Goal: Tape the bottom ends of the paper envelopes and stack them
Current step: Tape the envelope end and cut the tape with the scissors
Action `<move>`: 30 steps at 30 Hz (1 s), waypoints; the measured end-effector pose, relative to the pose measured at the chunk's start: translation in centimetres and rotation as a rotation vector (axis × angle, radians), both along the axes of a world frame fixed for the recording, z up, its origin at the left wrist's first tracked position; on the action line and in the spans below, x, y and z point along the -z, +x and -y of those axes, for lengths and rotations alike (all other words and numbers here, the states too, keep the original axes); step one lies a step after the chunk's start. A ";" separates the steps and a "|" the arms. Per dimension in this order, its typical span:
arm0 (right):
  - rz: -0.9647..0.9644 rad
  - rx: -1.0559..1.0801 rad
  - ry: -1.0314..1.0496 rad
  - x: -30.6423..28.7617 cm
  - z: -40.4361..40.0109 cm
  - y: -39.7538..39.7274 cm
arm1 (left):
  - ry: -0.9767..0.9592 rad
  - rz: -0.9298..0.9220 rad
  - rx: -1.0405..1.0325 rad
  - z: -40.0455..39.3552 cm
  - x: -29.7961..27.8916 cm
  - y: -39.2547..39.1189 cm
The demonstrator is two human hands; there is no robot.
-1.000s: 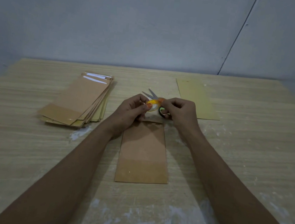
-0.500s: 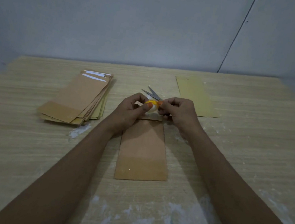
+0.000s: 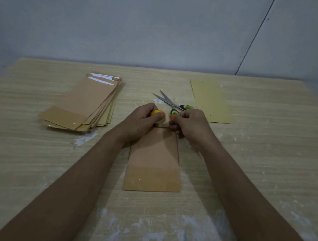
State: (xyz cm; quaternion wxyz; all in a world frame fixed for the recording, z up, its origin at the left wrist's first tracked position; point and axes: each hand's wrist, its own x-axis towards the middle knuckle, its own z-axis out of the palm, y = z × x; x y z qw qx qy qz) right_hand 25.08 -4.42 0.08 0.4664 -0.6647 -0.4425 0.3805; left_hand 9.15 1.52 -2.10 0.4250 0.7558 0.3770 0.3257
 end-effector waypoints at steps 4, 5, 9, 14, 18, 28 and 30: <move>0.104 0.023 -0.003 0.7 0.5 -0.3 | 0.048 -0.063 -0.006 0.0 -0.1 0.0; 0.147 0.036 -0.006 0.8 0.7 -0.3 | 0.051 -0.082 -0.010 0.0 -0.1 0.0; 0.167 0.079 -0.013 0.8 1.0 -0.1 | 0.006 -0.082 -0.023 -0.1 0.0 -0.1; 0.151 0.084 -0.012 0.6 1.1 -0.1 | -0.118 0.058 -0.031 0.1 0.2 0.2; 0.180 0.069 0.005 0.7 1.3 -0.2 | -0.017 0.004 -0.056 0.5 0.1 0.1; 0.064 0.159 -0.013 0.3 1.4 -0.1 | 0.136 -0.137 -0.201 0.8 -0.1 0.9; 0.067 0.165 -0.004 0.3 1.4 0.1 | 0.156 -0.159 -0.215 0.9 0.0 1.1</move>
